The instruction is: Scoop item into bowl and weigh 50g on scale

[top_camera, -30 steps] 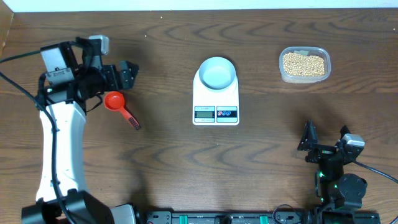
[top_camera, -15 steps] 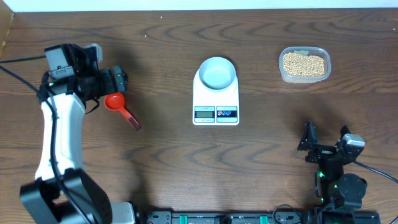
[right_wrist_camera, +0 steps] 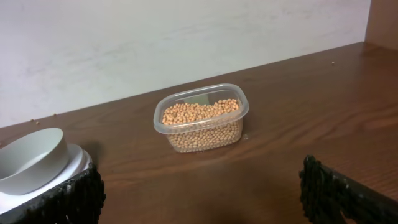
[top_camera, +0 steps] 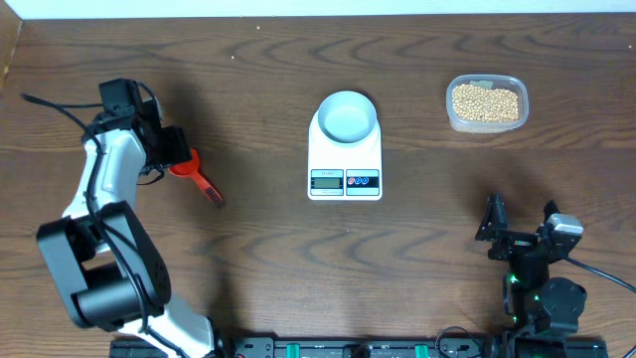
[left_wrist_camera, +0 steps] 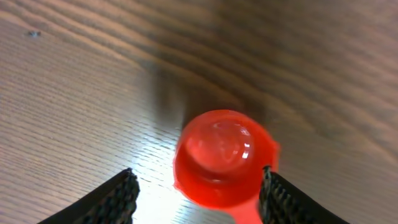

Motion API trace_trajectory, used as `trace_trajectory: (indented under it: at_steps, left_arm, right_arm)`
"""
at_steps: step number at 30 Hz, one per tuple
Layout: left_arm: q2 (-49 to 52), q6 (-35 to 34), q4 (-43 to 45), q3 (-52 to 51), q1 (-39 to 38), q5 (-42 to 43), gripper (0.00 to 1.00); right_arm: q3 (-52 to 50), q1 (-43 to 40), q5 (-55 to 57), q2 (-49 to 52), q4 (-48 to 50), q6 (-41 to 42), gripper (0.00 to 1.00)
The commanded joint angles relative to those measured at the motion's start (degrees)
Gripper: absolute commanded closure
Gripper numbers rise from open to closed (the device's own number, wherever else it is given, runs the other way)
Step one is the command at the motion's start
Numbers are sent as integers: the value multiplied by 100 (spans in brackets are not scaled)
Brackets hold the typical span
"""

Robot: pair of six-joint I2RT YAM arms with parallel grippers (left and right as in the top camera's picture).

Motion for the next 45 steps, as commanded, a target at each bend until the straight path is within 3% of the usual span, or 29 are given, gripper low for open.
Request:
trace_trajectory:
  at_steps: [1,14,20,35,41,45]
  left_arm:
    - [221,-9,52,94,22,-365,39]
    - [699,-17,101,94,9,-295,66]
    - [702,-229,162,92,9,-293,72]
    - [713,-229,813,-352,9,-295,75]
    - [732,-275,850,-369,9,-293,92]
    - [730,-522,866,-367,9,-295,93]
  right_arm:
    - [-20,33,-31,-31,-7,-83,1]
    - [-20,33,-31,-31,-7,-83,1]
    - [-20,33,-31,-31,-7,-83,1]
    - [-20,33,-31,-31,-7,-83,1]
    - [-20,33,-31,-31,-7,-83,1]
    - [-20,33,-31,-31,-7,-83,1]
